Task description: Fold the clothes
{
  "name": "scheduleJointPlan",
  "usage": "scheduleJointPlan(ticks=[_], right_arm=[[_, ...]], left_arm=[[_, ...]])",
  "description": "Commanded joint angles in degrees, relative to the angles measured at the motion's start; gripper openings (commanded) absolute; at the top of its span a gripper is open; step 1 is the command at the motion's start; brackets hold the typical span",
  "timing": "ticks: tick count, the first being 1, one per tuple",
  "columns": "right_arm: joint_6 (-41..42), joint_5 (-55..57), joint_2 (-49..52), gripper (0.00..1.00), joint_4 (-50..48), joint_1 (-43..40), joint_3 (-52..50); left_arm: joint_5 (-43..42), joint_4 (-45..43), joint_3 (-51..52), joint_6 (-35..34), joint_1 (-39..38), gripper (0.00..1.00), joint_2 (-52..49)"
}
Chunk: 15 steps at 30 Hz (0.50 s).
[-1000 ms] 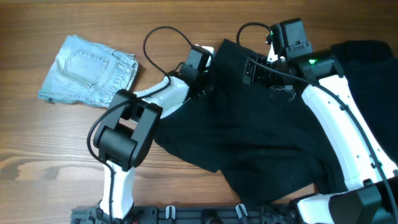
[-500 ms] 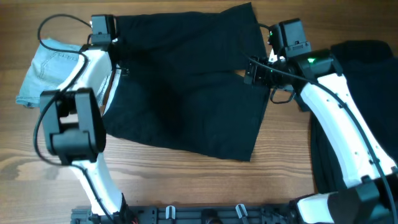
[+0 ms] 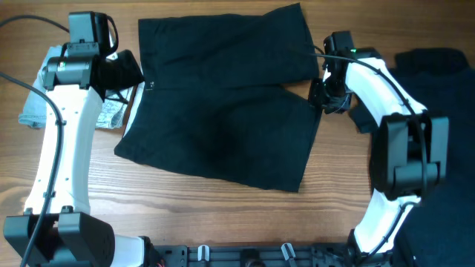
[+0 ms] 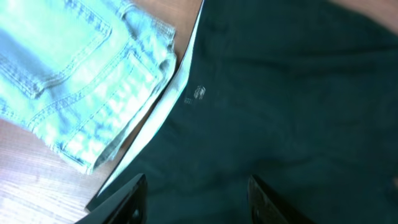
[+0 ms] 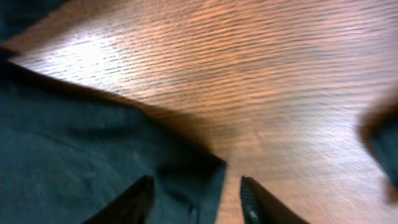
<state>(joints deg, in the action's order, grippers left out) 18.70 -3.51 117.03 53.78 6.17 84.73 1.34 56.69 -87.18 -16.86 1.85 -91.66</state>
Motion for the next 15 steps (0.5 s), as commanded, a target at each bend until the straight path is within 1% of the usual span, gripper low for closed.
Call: scheduleJointPlan(ticks=[1,3,4,5,6,7,11,13,15], right_arm=[[-2.03,-5.55,2.51,0.43,-1.49,0.17,0.04],[-1.36,-4.2,2.56,0.33,-3.08,0.13,0.04],[0.35,-1.62,2.56,0.26,-3.69,0.02,0.04],[1.44,0.52,2.56,0.15,-4.15,-0.2,0.07],[2.12,1.29,2.56,0.07,-4.52,-0.55,0.04],[2.54,1.36,2.56,0.04,-4.9,-1.33,0.07],[2.95,1.33,2.56,0.04,-6.36,-4.5,0.07],[3.87,0.87,2.56,0.04,-7.58,-6.08,0.07],[2.86,-1.53,2.56,0.04,-8.9,-6.47,0.07]], left_arm=[[0.0,3.48,1.81,0.09,-0.07,0.53,-0.48],[-0.04,3.65,4.09,0.07,-0.07,0.54,-1.05],[-0.04,3.65,5.7,0.07,-0.07,0.55,-1.16],[-0.04,3.63,7.17,0.07,-0.07,0.55,-1.16],[-0.04,3.63,8.48,0.04,-0.07,0.55,-1.16],[-0.04,3.54,10.95,-0.15,-0.07,0.55,-1.18],[-0.07,0.44,20.09,-0.35,-0.07,0.55,-1.25],[-0.76,-4.85,27.1,-0.35,-0.07,0.56,-1.25],[-2.51,-10.27,32.74,-0.39,-0.07,0.56,-1.25]])
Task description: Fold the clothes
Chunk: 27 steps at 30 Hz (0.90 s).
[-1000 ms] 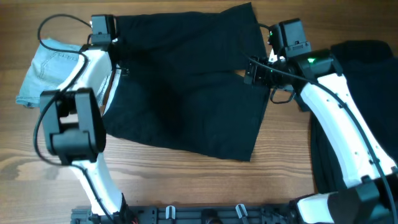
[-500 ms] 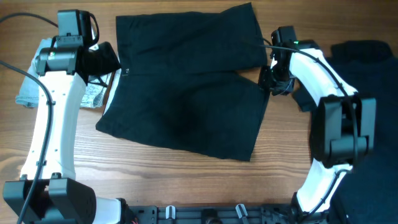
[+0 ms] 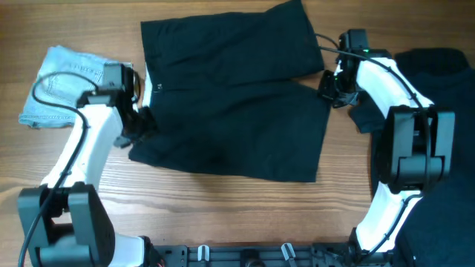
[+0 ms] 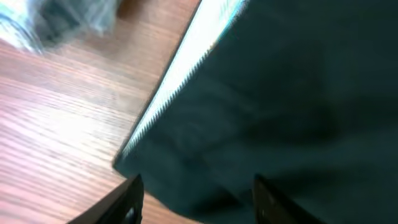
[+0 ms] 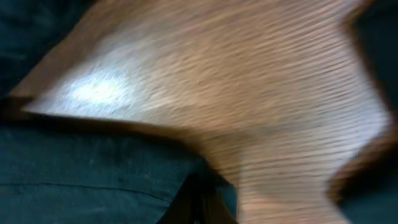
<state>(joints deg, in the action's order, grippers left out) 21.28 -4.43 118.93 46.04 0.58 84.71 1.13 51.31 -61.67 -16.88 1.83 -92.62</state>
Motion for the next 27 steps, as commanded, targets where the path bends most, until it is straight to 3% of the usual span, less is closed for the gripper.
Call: scheduleJointPlan(ticks=[1,2,3,4,7,9,10,11,13,17,22,27], right_arm=[[-1.33,-1.81,0.66,0.04,-1.86,-0.87,0.09],[-2.03,-2.1,0.66,0.05,-2.25,-0.87,0.09],[-3.43,-2.08,0.46,0.22,-2.4,-1.03,0.24],[-4.52,-2.12,0.13,0.29,-1.73,-1.29,0.61],[-5.27,-3.32,-3.65,0.36,0.61,-2.14,0.81],[-5.25,-7.17,-7.69,0.38,3.26,-2.21,0.81],[-6.47,-11.56,-10.43,0.4,6.69,-2.16,0.79],[-7.02,-13.14,-12.22,0.42,10.14,-2.14,0.79],[-8.55,-13.66,-13.7,0.43,15.45,-1.99,0.79],[-11.08,-13.66,-13.94,0.45,23.96,0.2,-1.6],[-10.05,-13.68,-13.94,0.44,23.85,6.36,-15.13],[-7.8,-13.11,-13.94,0.44,21.03,7.04,-22.93]], left_arm=[[-3.26,-7.58,9.55,-0.35,-0.04,0.57,-0.28],[-4.0,-9.6,11.15,-0.35,-0.04,0.57,-0.28],[-5.03,-12.5,13.31,-0.33,-0.07,0.58,-0.28],[-5.2,-13.73,14.19,-0.33,-0.04,0.59,-0.28],[-5.18,-14.03,14.23,-0.26,-0.04,0.59,-0.28],[-5.18,-14.6,14.23,0.11,-0.04,0.53,-0.31],[-5.16,-14.95,14.23,0.11,-0.04,0.46,-0.31],[-5.18,-14.91,14.23,0.11,-0.04,0.35,-0.31],[-5.14,-14.58,14.23,0.13,-0.04,0.31,-0.31],[-2.08,-14.4,14.23,0.13,-0.04,0.31,-0.31],[-2.12,-14.71,14.23,0.13,-0.04,0.31,-0.31],[-2.12,-14.75,14.23,0.13,-0.04,0.35,-0.31]])
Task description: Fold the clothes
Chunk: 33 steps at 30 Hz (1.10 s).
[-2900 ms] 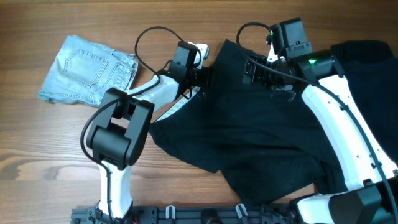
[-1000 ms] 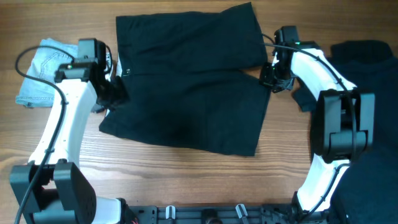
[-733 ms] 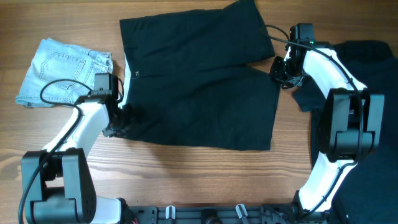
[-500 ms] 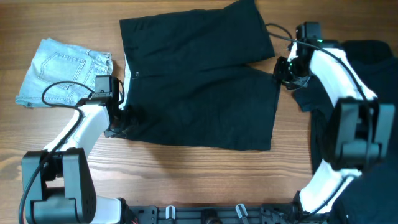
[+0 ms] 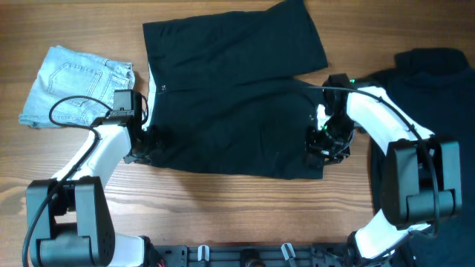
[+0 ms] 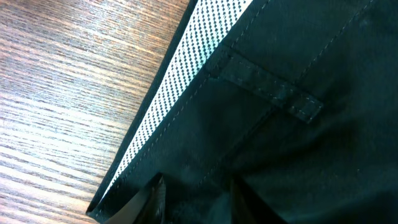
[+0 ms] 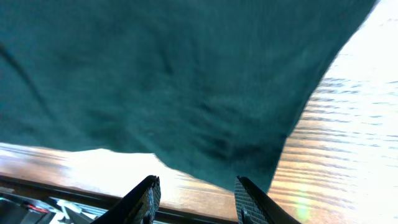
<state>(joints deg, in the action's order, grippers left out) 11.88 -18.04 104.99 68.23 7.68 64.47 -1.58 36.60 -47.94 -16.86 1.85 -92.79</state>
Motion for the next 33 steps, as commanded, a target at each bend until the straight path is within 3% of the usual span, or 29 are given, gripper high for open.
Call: scheduleJointPlan(ticks=[1,6,8,11,13,18,22,24,29,33], right_arm=[[3.78,2.99,0.0,0.44,-2.6,-0.11,-3.48],[8.11,6.05,0.0,0.44,-8.92,-0.2,-6.4],[11.32,10.95,0.0,0.35,-10.8,-0.59,-6.99],[6.38,4.39,-1.75,0.32,-12.13,-3.04,-6.01],[3.87,0.15,-5.62,0.34,-12.13,-5.09,-5.51],[5.9,-1.31,-21.24,0.56,-7.45,-7.76,-5.68],[11.06,-1.11,-22.4,0.46,-5.75,-7.65,-10.34],[12.28,-1.22,-22.27,0.51,-8.83,-7.65,-16.2],[14.25,-3.87,-22.27,0.5,-23.15,-7.65,-25.51],[15.34,-3.89,-22.05,0.35,-30.34,-7.65,-26.99]], left_arm=[[0.59,-0.07,0.5,0.11,-0.07,0.35,-0.13],[0.59,-0.24,0.5,0.11,-0.07,0.36,-0.13],[0.59,-0.39,0.5,0.11,-0.07,0.36,-0.13],[0.59,-0.42,0.5,0.11,-0.07,0.36,-0.13],[0.59,-0.42,0.5,0.11,-0.07,0.38,-0.13],[0.61,-0.9,0.48,0.11,-0.07,0.49,-0.13],[0.59,-2.14,0.48,0.09,-0.07,0.52,-0.13],[0.59,-2.14,0.48,0.09,-0.07,0.52,-0.13],[0.57,-2.16,0.48,0.09,-0.07,0.53,-0.13],[0.55,-2.12,0.48,0.07,-0.07,0.53,-0.13]])
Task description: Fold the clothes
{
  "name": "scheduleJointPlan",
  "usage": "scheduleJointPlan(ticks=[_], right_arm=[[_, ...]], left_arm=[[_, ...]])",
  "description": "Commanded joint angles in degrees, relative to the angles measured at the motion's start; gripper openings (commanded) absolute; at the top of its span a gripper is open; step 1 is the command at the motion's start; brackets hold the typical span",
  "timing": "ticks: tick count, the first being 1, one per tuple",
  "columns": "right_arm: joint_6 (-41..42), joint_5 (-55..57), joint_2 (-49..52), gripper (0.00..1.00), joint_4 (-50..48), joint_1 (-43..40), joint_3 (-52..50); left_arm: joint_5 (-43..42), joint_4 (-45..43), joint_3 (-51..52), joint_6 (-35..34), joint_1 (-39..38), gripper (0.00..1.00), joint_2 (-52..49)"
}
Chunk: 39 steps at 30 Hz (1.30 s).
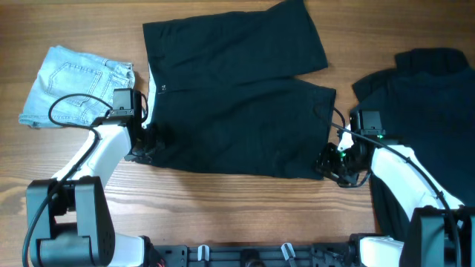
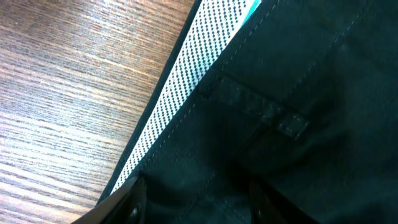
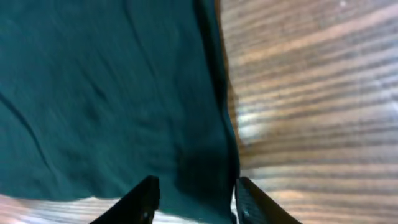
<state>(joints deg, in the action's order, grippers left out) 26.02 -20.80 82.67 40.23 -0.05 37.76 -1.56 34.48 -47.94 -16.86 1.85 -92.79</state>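
Observation:
Black shorts [image 1: 230,96] lie spread flat on the wooden table [image 1: 223,204], waistband to the left, legs to the right. My left gripper [image 1: 142,147] sits at the waistband's near corner. In the left wrist view the left gripper [image 2: 194,205] is open, its fingers straddling the black fabric [image 2: 298,93] beside the white dotted lining [image 2: 180,99]. My right gripper [image 1: 330,165] is at the near leg's hem corner. The right wrist view shows the right gripper [image 3: 194,202] open over the hem edge of the shorts [image 3: 93,93].
Folded light-blue denim shorts [image 1: 74,93] lie at the left. A pile of dark clothes [image 1: 430,111] covers the table's right side. Bare wood [image 3: 311,93] runs to the right of the hem and along the front edge.
My right gripper has moved from over the near leg to its outer hem corner, further right and nearer the front. The left gripper stays at the waistband corner with its fingers wider apart.
At first the left gripper hovered by the waistband near the denim, and the right one stood open at the shorts' right edge between the legs. Then the left was at the near waistband corner and the shorts lay slightly further right. Both grippers now straddle near corners.

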Motion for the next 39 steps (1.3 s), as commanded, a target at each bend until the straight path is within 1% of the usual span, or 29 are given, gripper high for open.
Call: scheduleJointPlan(ticks=[1,4,6,7,8,9,10,11,12,13,14,15,16,17,19,21,24,27,28,29,32,33,35,37,39], right_arm=[[1.2,-1.11,0.28,0.34,-2.95,0.09,-0.28],[1.16,-1.09,0.57,0.35,-3.1,0.09,-0.28],[1.18,-0.66,1.05,0.32,-3.45,0.09,-0.28],[1.05,0.22,1.42,0.28,-4.98,0.09,-0.28],[0.74,0.39,1.49,0.14,-7.61,0.09,-0.28],[0.76,0.35,1.49,0.12,-9.33,0.09,-0.28],[1.11,0.37,1.49,0.11,-10.54,0.09,-0.26],[0.94,0.5,1.49,0.14,-11.13,0.07,-0.26],[1.01,1.51,1.49,0.24,-11.87,0.07,-0.26],[0.92,1.73,1.49,0.31,-12.5,0.02,-0.26],[1.03,1.64,1.49,0.35,-12.55,-0.26,-0.07],[1.11,1.22,1.44,0.36,-10.8,-1.16,0.7],[1.11,1.25,1.44,0.36,-6.78,-2.73,2.23],[1.11,1.25,1.44,0.4,-2.69,-4.66,2.99],[1.18,1.25,1.62,0.53,3.04,-6.03,2.78],[1.11,0.04,1.84,0.58,3.93,-5.68,1.18],[0.63,-5.44,1.99,0.59,-1.92,-5.25,-2.05],[0.33,-5.64,2.03,0.58,-3.61,-5.05,-2.8],[0.31,-5.66,2.12,0.55,-3.58,-5.05,-2.8],[-0.61,-5.86,2.14,0.48,-3.8,-5.05,-2.8],[-0.39,-5.86,2.32,0.34,-3.69,-5.05,-2.86],[-0.31,-5.86,2.32,0.34,-3.39,-5.05,-2.86],[1.01,-5.84,2.32,0.43,-1.05,-5.05,-2.86],[1.05,-5.86,2.32,0.44,0.46,-5.05,-2.86],[0.98,-5.86,2.32,0.44,-0.33,-5.05,-2.86]], left_arm=[[0.52,0.0,0.48,0.07,-0.07,0.53,-0.11],[0.52,0.0,0.48,0.07,-0.07,0.53,-0.13],[0.52,0.0,0.48,0.07,-0.07,0.53,-0.13],[0.52,0.0,0.48,0.07,-0.07,0.53,-0.13],[0.52,-0.02,0.48,0.07,-0.07,0.53,-0.13],[0.52,-0.02,0.48,0.07,-0.07,0.53,-0.13],[0.52,0.0,0.48,0.07,-0.07,0.53,-0.13],[0.52,0.07,0.48,0.07,-0.07,0.53,-0.13],[0.52,0.17,0.48,0.04,-0.07,0.53,-0.11],[0.52,0.17,0.48,0.07,-0.07,0.53,-0.13],[0.55,0.13,0.48,0.07,-0.07,0.53,-0.13],[0.52,0.15,0.48,0.07,-0.07,0.53,-0.13],[0.55,0.24,0.48,0.07,-0.07,0.53,-0.13],[0.55,0.42,0.48,0.07,-0.07,0.53,-0.13],[0.55,0.48,0.48,0.07,-0.07,0.54,-0.13],[0.52,0.39,0.48,0.07,-0.07,0.55,-0.13],[0.48,0.46,0.48,0.07,-0.07,0.57,-0.11],[-1.51,0.46,0.46,0.07,-0.07,0.59,-0.11],[-1.66,0.46,0.42,0.02,-0.07,0.59,-0.11],[-1.7,0.5,0.31,-0.15,-0.07,0.59,-0.11],[-3.56,1.79,-1.25,-0.15,-0.07,0.6,-0.11],[-4.26,2.43,-2.27,-0.13,-0.07,0.6,-0.11],[-5.11,4.85,-5.6,-0.15,-0.07,0.6,-0.09],[-5.07,7.34,-8.52,-0.11,-0.07,0.61,-0.09],[-5.07,9.33,-10.75,-0.11,-0.07,0.61,-0.09]])
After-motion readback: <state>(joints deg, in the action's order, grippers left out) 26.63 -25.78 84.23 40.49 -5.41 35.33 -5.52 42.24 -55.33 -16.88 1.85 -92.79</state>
